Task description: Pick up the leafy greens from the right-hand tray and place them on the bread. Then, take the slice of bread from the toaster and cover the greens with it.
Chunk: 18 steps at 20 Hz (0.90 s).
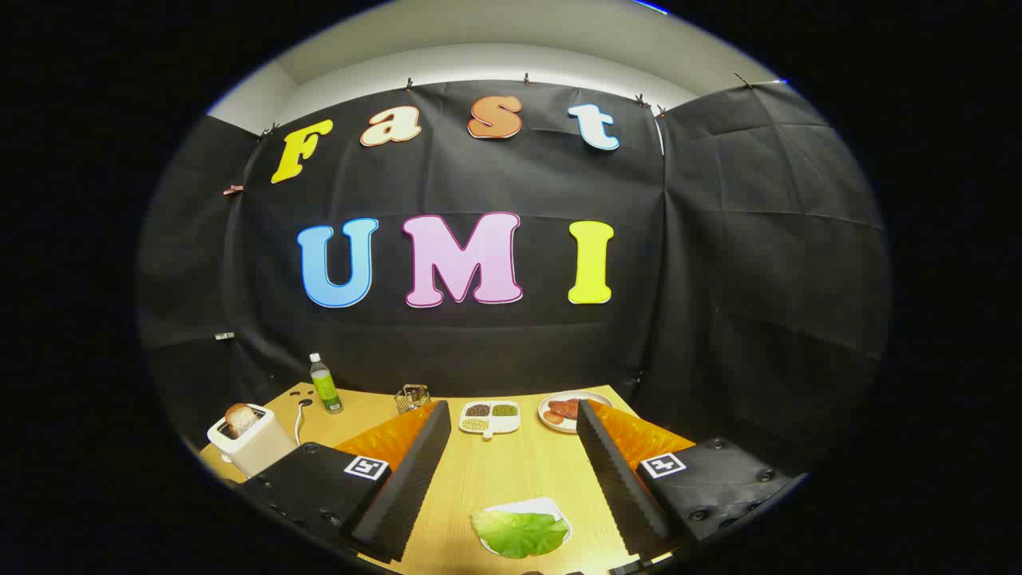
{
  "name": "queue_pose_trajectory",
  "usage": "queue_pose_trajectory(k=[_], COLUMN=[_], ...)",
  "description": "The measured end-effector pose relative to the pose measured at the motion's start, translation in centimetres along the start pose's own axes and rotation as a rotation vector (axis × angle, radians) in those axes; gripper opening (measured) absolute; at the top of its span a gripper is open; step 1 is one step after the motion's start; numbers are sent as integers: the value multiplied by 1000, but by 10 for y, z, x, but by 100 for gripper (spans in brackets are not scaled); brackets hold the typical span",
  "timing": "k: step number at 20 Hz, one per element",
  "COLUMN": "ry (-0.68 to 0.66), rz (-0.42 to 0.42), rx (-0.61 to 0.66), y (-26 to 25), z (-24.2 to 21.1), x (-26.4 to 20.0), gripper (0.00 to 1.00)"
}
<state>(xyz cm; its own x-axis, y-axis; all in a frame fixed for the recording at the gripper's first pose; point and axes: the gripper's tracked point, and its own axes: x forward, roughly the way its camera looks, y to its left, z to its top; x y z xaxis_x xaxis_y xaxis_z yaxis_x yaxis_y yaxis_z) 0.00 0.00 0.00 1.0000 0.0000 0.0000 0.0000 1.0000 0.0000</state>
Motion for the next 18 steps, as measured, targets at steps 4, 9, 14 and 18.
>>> queue_pose_trajectory(k=[4, 9, 14, 18], ry=[12, 14, 31, 28], rz=[29, 48, 61, 71], rx=[-17, -10, -6, 3], y=[3, 2, -2, -6], z=[-5, -6, -8, -7], x=[2, 4, 8, 12], gripper=[98, 98, 98, 98])
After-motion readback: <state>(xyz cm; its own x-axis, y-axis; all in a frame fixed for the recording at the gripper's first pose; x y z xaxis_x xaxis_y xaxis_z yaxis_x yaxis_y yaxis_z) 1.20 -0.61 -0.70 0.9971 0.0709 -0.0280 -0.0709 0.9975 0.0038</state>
